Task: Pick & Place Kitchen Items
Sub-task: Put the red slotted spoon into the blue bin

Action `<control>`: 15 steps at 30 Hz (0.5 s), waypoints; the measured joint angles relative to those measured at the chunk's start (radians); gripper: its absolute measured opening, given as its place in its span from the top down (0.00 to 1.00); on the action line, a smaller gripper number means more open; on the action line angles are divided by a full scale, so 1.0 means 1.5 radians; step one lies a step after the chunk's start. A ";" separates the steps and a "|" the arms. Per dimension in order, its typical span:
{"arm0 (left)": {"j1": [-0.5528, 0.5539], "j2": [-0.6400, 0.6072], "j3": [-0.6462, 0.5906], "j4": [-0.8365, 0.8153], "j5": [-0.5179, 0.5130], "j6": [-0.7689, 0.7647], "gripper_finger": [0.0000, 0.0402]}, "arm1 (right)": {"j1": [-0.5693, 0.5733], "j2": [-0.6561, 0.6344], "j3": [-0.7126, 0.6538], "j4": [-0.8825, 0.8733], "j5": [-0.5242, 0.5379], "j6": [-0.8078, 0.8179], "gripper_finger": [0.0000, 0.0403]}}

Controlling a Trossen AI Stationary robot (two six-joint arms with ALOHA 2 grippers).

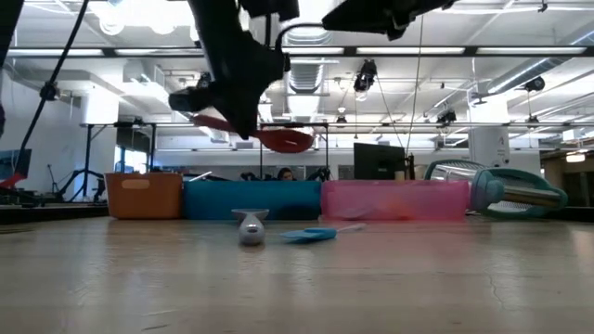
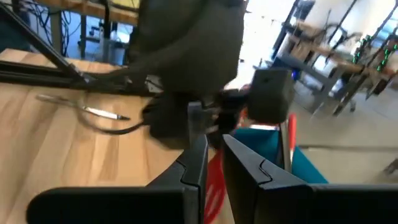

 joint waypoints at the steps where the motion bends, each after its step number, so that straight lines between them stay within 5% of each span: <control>1: 0.015 0.000 0.000 0.004 0.000 0.008 0.88 | 0.000 -0.006 0.001 -0.016 0.005 0.009 0.89; 9: 0.148 0.000 0.000 0.065 0.007 0.087 0.88 | 0.001 -0.065 0.001 -0.159 0.012 0.106 0.89; 15: 0.272 -0.001 -0.017 0.132 0.142 0.174 0.88 | 0.001 -0.081 0.001 -0.204 0.008 0.137 0.89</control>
